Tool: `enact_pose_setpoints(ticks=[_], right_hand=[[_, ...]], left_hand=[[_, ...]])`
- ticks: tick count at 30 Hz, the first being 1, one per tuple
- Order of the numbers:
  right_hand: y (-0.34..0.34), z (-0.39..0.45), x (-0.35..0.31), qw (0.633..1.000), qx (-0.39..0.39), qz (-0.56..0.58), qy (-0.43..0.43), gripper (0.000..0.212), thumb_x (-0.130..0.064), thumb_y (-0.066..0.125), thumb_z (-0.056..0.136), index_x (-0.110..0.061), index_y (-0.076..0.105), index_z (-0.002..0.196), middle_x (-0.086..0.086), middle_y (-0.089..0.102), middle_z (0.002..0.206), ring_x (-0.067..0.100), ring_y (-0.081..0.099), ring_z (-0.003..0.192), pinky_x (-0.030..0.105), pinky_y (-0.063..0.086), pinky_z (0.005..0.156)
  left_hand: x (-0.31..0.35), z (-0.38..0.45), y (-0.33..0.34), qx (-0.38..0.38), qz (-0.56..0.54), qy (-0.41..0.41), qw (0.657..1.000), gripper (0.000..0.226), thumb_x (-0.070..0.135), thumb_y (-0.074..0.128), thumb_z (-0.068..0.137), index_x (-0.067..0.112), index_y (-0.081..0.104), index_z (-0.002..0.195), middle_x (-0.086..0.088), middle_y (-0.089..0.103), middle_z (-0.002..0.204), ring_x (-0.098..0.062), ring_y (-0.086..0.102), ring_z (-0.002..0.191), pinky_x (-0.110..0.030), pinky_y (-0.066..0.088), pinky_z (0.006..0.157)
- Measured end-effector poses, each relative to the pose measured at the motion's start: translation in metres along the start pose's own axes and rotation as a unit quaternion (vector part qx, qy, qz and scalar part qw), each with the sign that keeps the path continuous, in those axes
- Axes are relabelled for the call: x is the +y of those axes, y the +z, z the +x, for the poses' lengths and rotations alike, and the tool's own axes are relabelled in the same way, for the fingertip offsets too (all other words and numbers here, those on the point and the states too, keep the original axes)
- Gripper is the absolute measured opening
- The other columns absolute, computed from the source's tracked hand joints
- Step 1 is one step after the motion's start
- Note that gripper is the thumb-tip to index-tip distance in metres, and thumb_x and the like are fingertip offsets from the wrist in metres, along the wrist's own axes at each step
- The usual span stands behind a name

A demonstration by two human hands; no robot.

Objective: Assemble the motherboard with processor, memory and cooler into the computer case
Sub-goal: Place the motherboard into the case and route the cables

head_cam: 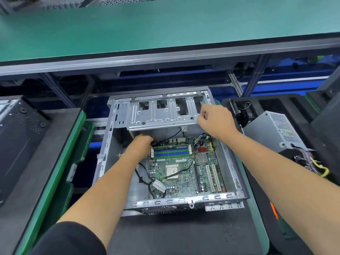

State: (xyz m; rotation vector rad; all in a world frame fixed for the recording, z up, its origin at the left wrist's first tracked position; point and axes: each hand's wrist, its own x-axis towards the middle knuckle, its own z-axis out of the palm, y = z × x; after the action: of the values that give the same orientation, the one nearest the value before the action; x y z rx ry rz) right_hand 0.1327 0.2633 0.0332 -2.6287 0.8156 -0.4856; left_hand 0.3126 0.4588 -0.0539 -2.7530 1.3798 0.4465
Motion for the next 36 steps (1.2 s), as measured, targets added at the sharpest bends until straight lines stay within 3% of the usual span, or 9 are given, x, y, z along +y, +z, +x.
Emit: enact_pose_setpoints(ticks=[6, 11, 16, 17, 21, 23, 28, 32, 36], right_hand=[[0.0, -0.002, 0.001, 1.0, 0.002, 0.009, 0.0, 0.013, -0.017, 0.053, 0.085, -0.009, 0.058, 0.076, 0.005, 0.06, 0.063, 0.028, 0.058, 0.067, 0.034, 0.049, 0.062], [0.002, 0.0, 0.002, 1.0, 0.002, -0.008, -0.01, 0.013, -0.018, 0.052, 0.086, -0.01, 0.059, 0.077, 0.004, 0.061, 0.064, 0.027, 0.057, 0.066, 0.03, 0.041, 0.057], [0.002, -0.001, 0.002, 1.0, 0.001, -0.015, -0.009, 0.014, -0.021, 0.052, 0.086, -0.012, 0.058, 0.076, 0.001, 0.059, 0.062, 0.025, 0.054, 0.063, 0.029, 0.036, 0.056], [0.002, -0.001, 0.002, 1.0, 0.0, -0.015, -0.009, 0.014, -0.021, 0.053, 0.086, -0.013, 0.057, 0.076, 0.001, 0.059, 0.062, 0.025, 0.053, 0.063, 0.029, 0.034, 0.056], [0.003, -0.001, 0.003, 1.0, 0.005, -0.015, -0.009, 0.013, -0.021, 0.053, 0.086, -0.013, 0.057, 0.076, 0.002, 0.059, 0.063, 0.024, 0.051, 0.062, 0.028, 0.032, 0.054], [0.003, -0.001, 0.002, 1.0, 0.006, -0.015, -0.011, 0.013, -0.021, 0.053, 0.086, -0.012, 0.058, 0.077, 0.002, 0.06, 0.064, 0.024, 0.051, 0.063, 0.028, 0.031, 0.054], [0.002, -0.001, 0.002, 1.0, 0.006, -0.02, -0.009, 0.013, -0.021, 0.053, 0.086, -0.012, 0.057, 0.076, 0.002, 0.059, 0.064, 0.024, 0.051, 0.063, 0.029, 0.033, 0.057], [0.002, -0.001, 0.001, 1.0, 0.003, -0.019, -0.012, 0.013, -0.021, 0.053, 0.086, -0.013, 0.057, 0.076, 0.002, 0.059, 0.064, 0.024, 0.052, 0.063, 0.029, 0.035, 0.057], [0.002, -0.001, 0.001, 1.0, 0.005, -0.019, -0.011, 0.013, -0.02, 0.053, 0.085, -0.012, 0.057, 0.076, 0.003, 0.059, 0.064, 0.025, 0.053, 0.064, 0.029, 0.036, 0.057]], left_hand=[[-0.007, -0.031, -0.034, 0.032, 0.0, -0.04, 0.999, 0.005, 0.009, 0.051, 0.086, 0.006, 0.055, 0.089, -0.016, 0.062, 0.095, -0.029, 0.054, 0.079, -0.036, 0.047, 0.068], [-0.006, -0.063, -0.025, -0.188, 0.073, -0.11, 0.973, 0.038, 0.02, 0.063, 0.084, 0.005, 0.055, 0.117, -0.013, 0.058, 0.119, -0.028, 0.061, 0.095, -0.035, 0.05, 0.075], [-0.001, -0.064, -0.019, -0.205, -0.025, -0.193, 0.959, 0.048, 0.032, 0.07, 0.083, 0.004, 0.053, 0.119, -0.014, 0.061, 0.118, -0.028, 0.063, 0.1, -0.031, 0.05, 0.069], [0.0, -0.064, -0.019, -0.213, -0.068, -0.225, 0.948, 0.048, 0.029, 0.071, 0.083, 0.003, 0.053, 0.119, -0.015, 0.064, 0.112, -0.029, 0.066, 0.097, -0.032, 0.052, 0.068], [0.002, -0.062, -0.021, -0.277, -0.191, -0.33, 0.882, 0.019, 0.014, 0.062, 0.091, -0.003, 0.055, 0.086, -0.012, 0.061, 0.046, -0.02, 0.057, 0.033, -0.024, 0.048, 0.037], [0.0, -0.062, -0.023, -0.27, -0.22, -0.33, 0.877, 0.016, 0.009, 0.06, 0.091, -0.003, 0.057, 0.081, -0.011, 0.059, 0.042, -0.018, 0.053, 0.029, -0.021, 0.045, 0.034], [-0.002, -0.061, -0.022, -0.173, -0.298, -0.31, 0.886, 0.019, -0.007, 0.058, 0.083, -0.009, 0.06, 0.102, -0.016, 0.068, 0.06, -0.03, 0.071, 0.076, -0.042, 0.058, 0.078], [-0.001, -0.058, -0.025, -0.118, -0.32, -0.287, 0.895, 0.011, -0.007, 0.059, 0.083, -0.001, 0.054, 0.09, -0.024, 0.068, 0.093, -0.034, 0.07, 0.082, -0.045, 0.057, 0.08], [-0.002, -0.057, -0.029, -0.137, -0.347, -0.256, 0.892, 0.008, -0.008, 0.059, 0.085, -0.004, 0.065, 0.084, -0.021, 0.07, 0.096, -0.03, 0.068, 0.088, -0.042, 0.054, 0.089]])
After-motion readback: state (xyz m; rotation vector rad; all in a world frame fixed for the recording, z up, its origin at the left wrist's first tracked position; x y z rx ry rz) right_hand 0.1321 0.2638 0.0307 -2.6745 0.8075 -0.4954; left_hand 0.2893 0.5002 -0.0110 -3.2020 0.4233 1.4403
